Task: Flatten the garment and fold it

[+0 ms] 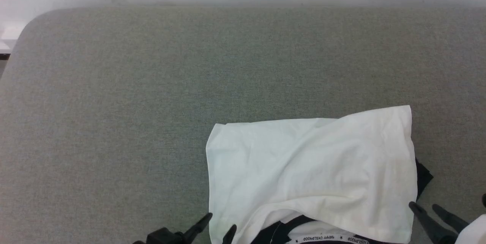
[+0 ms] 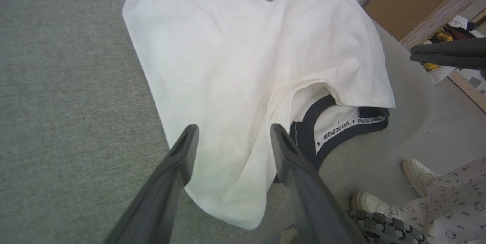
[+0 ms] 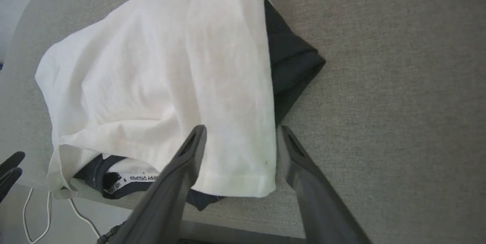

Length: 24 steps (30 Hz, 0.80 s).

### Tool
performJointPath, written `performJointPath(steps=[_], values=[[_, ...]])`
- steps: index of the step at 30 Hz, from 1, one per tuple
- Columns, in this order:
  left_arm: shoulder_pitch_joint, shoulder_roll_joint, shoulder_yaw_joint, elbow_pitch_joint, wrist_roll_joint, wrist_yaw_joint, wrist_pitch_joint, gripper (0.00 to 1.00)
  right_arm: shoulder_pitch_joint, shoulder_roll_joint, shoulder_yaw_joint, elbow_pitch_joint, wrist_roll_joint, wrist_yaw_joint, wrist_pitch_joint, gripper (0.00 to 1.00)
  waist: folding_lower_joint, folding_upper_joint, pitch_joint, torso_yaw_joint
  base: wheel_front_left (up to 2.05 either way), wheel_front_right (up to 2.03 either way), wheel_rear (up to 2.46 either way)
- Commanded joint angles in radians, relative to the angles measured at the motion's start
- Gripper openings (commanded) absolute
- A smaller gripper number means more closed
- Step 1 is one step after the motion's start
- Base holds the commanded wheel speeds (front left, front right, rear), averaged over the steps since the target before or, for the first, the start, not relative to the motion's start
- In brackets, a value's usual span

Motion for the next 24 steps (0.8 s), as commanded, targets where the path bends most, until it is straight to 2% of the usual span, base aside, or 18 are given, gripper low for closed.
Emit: performJointPath(steps=[1, 4, 7, 8, 12, 15, 19, 24], values=[[0.000, 0.000, 0.016, -0.012, -0.015, 0.003, -0.016, 1.00, -0.008, 0.001, -0.012, -0.010, 0.005, -0.001, -0.010, 1.00, 0.0000, 0.0000, -0.007, 0.004, 0.00, 0.00, 0.00], [0.009, -0.001, 0.067, -0.057, -0.031, 0.033, -0.048, 1.00, -0.015, -0.003, -0.043, -0.039, 0.003, -0.001, -0.030, 1.00, 0.0000, 0.0000, -0.014, 0.009, 0.00, 0.00, 0.00], [0.012, -0.017, 0.149, -0.135, -0.034, 0.088, -0.077, 1.00, -0.035, 0.003, -0.084, -0.065, -0.016, -0.001, -0.062, 1.00, 0.0000, 0.0000, -0.013, 0.014, 0.00, 0.00, 0.00], [0.012, -0.017, 0.149, -0.135, -0.034, 0.088, -0.077, 1.00, -0.035, 0.003, -0.084, -0.065, -0.016, -0.001, -0.062, 1.00, 0.0000, 0.0000, -0.013, 0.014, 0.00, 0.00, 0.00], [0.001, -0.051, 0.270, -0.252, 0.052, 0.183, -0.091, 1.00, -0.084, -0.001, -0.115, -0.057, -0.100, -0.001, -0.111, 1.00, 0.0000, 0.0000, 0.002, 0.018, 0.00, 0.00, 0.00], [-0.005, -0.094, 0.338, -0.332, 0.152, 0.222, -0.092, 1.00, -0.122, -0.004, -0.089, -0.017, -0.139, -0.001, -0.124, 1.00, 0.0000, 0.0000, 0.017, 0.020, 0.00, 0.00, 0.00], [0.009, -0.142, 0.369, -0.362, 0.253, 0.240, -0.092, 1.00, -0.164, -0.034, -0.024, 0.055, -0.169, -0.001, -0.118, 1.00, 0.0000, 0.0000, 0.035, 0.027, 0.00, 0.00, 0.00], [0.024, -0.189, 0.361, -0.339, 0.293, 0.214, -0.092, 1.00, -0.206, -0.092, 0.038, 0.149, -0.195, -0.001, -0.110, 1.00, 0.0000, 0.0000, 0.053, 0.046, 0.00, 0.00, 0.00]])
